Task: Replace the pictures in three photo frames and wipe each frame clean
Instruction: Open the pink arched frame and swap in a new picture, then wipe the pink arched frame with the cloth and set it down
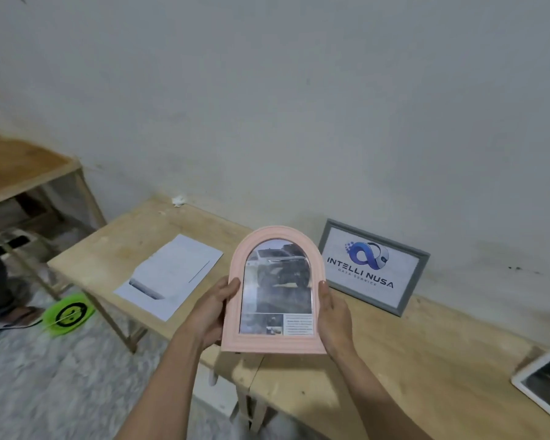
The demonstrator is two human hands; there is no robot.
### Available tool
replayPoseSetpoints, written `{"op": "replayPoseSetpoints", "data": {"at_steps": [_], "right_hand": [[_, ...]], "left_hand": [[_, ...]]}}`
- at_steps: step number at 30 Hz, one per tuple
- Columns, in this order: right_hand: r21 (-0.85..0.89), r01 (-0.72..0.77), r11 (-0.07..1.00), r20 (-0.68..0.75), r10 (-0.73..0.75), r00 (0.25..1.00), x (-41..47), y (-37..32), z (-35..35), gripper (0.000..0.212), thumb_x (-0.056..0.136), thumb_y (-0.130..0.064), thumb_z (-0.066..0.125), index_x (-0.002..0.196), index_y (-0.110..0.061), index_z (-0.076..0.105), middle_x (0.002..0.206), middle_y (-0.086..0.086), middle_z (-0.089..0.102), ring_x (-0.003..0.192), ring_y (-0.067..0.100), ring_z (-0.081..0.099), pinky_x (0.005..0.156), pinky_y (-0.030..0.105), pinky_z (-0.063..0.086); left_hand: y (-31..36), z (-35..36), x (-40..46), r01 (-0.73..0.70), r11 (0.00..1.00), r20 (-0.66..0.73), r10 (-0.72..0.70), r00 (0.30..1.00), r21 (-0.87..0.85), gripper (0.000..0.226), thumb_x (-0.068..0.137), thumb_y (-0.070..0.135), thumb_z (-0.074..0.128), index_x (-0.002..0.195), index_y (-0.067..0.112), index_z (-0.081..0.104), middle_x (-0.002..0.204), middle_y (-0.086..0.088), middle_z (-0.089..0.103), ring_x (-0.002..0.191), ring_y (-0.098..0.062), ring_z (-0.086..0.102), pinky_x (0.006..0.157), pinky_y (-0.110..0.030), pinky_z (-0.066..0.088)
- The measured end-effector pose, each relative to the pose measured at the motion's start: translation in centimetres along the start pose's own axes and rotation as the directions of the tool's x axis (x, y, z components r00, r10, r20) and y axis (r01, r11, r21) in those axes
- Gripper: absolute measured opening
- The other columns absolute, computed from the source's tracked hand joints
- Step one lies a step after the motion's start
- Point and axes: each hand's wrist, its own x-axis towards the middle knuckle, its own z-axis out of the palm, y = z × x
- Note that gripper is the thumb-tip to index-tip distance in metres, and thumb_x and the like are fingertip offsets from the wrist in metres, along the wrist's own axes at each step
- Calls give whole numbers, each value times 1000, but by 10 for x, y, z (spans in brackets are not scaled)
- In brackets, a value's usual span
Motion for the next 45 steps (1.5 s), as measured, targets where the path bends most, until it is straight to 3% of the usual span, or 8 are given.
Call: {"op": "replayPoseSetpoints", "data": {"at_steps": [9,17,21,32,35,38,42,45], "right_hand": [[60,-110,992,284,89,955,52,2,52,50,94,-61,33,103,-21,62,89,-6,68,78,11,66,74,28,51],[-315,-69,947,289,165,943,217,3,101,47,101,-40,34,124,-8,59,126,9,60,117,28,55,94,32,39],[-592,124,797,329,98,939,290,21,137,31,89,-33,42,96,-8,58,105,13,59,98,32,58,76,34,45],[-792,325,516,413,62,908,341,82,174,72,86,-62,47,142,-20,34,145,10,35,132,33,31,106,48,27],[-821,405,403,449,17,894,337,90,171,54,91,-41,48,140,-22,37,138,8,41,127,31,36,104,44,29],[-714,351,606,412,-42,910,330,90,167,34,89,-11,45,122,-16,52,124,10,51,117,29,45,97,39,39],[-283,14,959,246,58,967,303,46,154,21,95,-31,45,77,-20,50,78,5,57,74,24,57,63,39,47],[-98,73,992,242,-47,969,272,-1,137,20,93,-40,51,97,-22,59,85,-3,61,76,18,57,67,30,43]], "left_hand": [[-8,-61,35,84,995,-219,-92,971,-45,31,104,22,46,129,11,61,120,-21,71,108,-40,68,90,-52,56],[-2,-93,115,109,991,-380,-131,916,-79,28,101,26,51,122,11,64,114,-21,73,104,-43,69,95,-62,51],[-1,-98,158,128,989,-411,-149,900,-79,30,102,27,50,124,13,64,114,-19,73,105,-42,69,98,-61,49],[-7,-106,206,183,977,-434,-213,876,-110,32,99,27,54,128,14,62,117,-16,73,106,-39,69,99,-58,50],[-8,-107,207,197,974,-420,-225,879,-110,32,100,26,54,128,13,62,115,-16,73,106,-40,69,99,-58,50],[-9,-106,205,195,976,-406,-219,887,-100,29,101,23,52,124,11,63,113,-20,73,104,-43,69,95,-57,52],[-8,-105,194,164,985,-377,-170,910,-47,26,103,22,50,121,11,64,108,-18,75,99,-40,71,90,-52,55],[-3,-102,177,129,992,-365,-119,923,4,24,103,23,50,122,16,62,104,-18,76,94,-41,72,86,-57,57]]}}
